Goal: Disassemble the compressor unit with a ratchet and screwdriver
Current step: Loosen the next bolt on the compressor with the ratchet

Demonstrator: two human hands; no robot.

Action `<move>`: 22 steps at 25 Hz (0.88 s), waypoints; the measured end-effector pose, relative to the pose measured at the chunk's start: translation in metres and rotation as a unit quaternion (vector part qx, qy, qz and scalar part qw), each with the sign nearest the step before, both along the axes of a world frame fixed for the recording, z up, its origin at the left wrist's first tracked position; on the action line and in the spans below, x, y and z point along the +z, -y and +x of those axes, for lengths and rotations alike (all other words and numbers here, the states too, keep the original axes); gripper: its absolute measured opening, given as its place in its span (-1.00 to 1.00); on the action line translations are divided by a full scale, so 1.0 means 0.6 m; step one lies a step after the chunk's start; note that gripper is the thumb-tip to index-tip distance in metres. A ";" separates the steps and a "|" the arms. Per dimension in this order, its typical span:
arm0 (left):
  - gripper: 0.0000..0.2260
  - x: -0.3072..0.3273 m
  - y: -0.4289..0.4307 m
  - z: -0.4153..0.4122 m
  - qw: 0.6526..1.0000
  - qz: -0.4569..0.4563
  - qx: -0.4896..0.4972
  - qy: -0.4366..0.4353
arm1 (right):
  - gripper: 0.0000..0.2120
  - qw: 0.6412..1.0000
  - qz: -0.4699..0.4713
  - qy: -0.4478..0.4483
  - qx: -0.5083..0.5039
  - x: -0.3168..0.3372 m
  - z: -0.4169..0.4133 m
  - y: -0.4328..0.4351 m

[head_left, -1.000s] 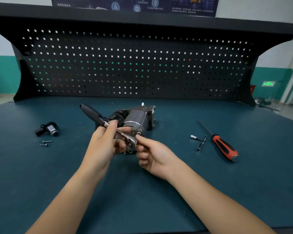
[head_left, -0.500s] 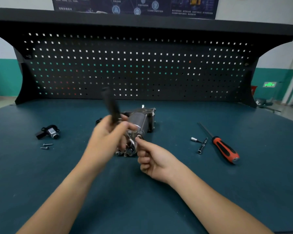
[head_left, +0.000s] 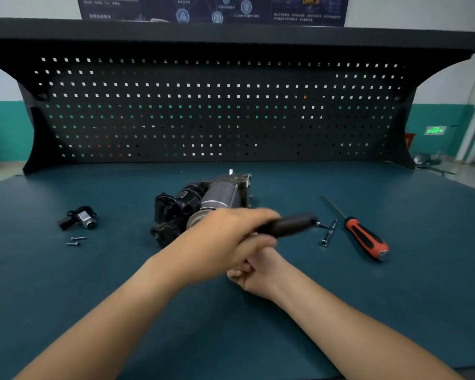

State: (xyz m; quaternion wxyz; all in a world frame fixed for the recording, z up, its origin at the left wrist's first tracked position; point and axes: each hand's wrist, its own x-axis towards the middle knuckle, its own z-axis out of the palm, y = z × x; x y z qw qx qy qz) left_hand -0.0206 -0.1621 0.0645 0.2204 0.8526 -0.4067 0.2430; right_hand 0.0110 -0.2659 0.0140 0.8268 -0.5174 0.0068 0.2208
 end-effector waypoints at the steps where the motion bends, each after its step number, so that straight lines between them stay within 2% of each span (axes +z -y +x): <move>1: -0.85 0.002 -0.003 -0.002 0.996 -0.085 0.013 -0.019 | -0.55 1.000 0.002 0.009 0.011 0.002 -0.001 0.000; 2: -0.89 -0.002 -0.011 -0.002 0.973 -0.220 0.028 -0.062 | -0.57 0.999 0.011 0.015 0.030 0.004 -0.001 0.000; 3: -0.86 -0.011 -0.020 -0.003 0.916 -0.383 0.040 -0.111 | -0.59 0.998 0.028 0.013 0.047 0.005 -0.002 0.001; 4: -0.84 -0.023 -0.028 -0.006 0.827 -0.538 0.038 -0.155 | -0.60 0.997 0.043 0.011 0.064 0.006 -0.004 0.001; 5: -0.84 -0.034 -0.033 -0.010 0.738 -0.649 0.039 -0.183 | -0.57 0.996 0.051 0.013 0.075 0.005 -0.003 0.001; 6: -0.83 -0.045 -0.031 -0.013 0.679 -0.706 0.047 -0.197 | -0.51 0.995 0.053 0.015 0.081 0.003 -0.003 0.001; 7: -0.83 -0.054 -0.027 -0.013 0.663 -0.719 0.056 -0.203 | -0.48 0.995 0.050 0.018 0.084 0.003 -0.003 0.000; 8: -0.82 -0.057 -0.023 -0.011 0.682 -0.701 0.055 -0.199 | -0.49 0.995 0.046 0.020 0.081 0.003 -0.004 0.000; 9: -0.80 -0.054 -0.019 -0.011 0.732 -0.654 0.053 -0.183 | -0.53 0.996 0.039 0.025 0.073 0.003 -0.004 0.000; 10: -0.78 -0.051 -0.017 -0.011 0.800 -0.577 0.043 -0.157 | -0.60 0.997 0.029 0.031 0.061 0.003 -0.004 0.001; 11: -0.77 -0.047 -0.017 -0.010 0.885 -0.451 0.037 -0.110 | -0.63 0.998 0.018 0.036 0.046 0.001 -0.002 0.001; 12: -0.76 -0.040 -0.019 -0.008 0.959 -0.275 0.035 -0.050 | -0.65 0.999 0.010 0.038 0.030 -0.001 0.000 0.000; 13: -0.75 -0.036 -0.018 -0.004 0.994 -0.108 0.026 -0.002 | -0.66 0.999 0.009 0.036 0.013 -0.004 0.001 -0.001; 14: -0.77 -0.036 -0.019 0.000 0.999 -0.004 0.021 0.028 | -0.65 0.999 0.009 0.032 0.002 -0.005 0.002 -0.002; 15: -0.80 -0.037 -0.018 0.002 0.999 0.009 0.023 0.032 | -0.65 0.999 0.007 0.032 -0.002 -0.006 0.002 -0.001; 16: -0.84 -0.039 -0.018 0.003 0.997 -0.066 0.024 0.015 | -0.65 0.999 0.003 0.033 0.003 -0.005 0.002 -0.001; 17: -0.87 -0.041 -0.019 0.003 0.979 -0.198 0.023 -0.030 | -0.65 0.999 0.002 0.033 0.018 -0.002 0.001 0.000; 18: -0.87 -0.046 -0.020 0.005 0.934 -0.345 0.028 -0.084 | -0.66 0.999 0.007 0.030 0.038 0.001 -0.001 0.000; 20: -0.87 -0.056 -0.023 0.009 0.788 -0.588 0.045 -0.178 | -0.66 0.996 0.026 0.015 0.080 0.008 -0.004 -0.001; 21: -0.87 -0.061 -0.024 0.013 0.727 -0.651 0.061 -0.210 | -0.64 0.995 0.033 0.010 0.092 0.009 -0.005 -0.002; 22: -0.86 -0.064 -0.025 0.015 0.695 -0.677 0.076 -0.228 | -0.62 0.995 0.035 0.007 0.096 0.009 -0.007 -0.003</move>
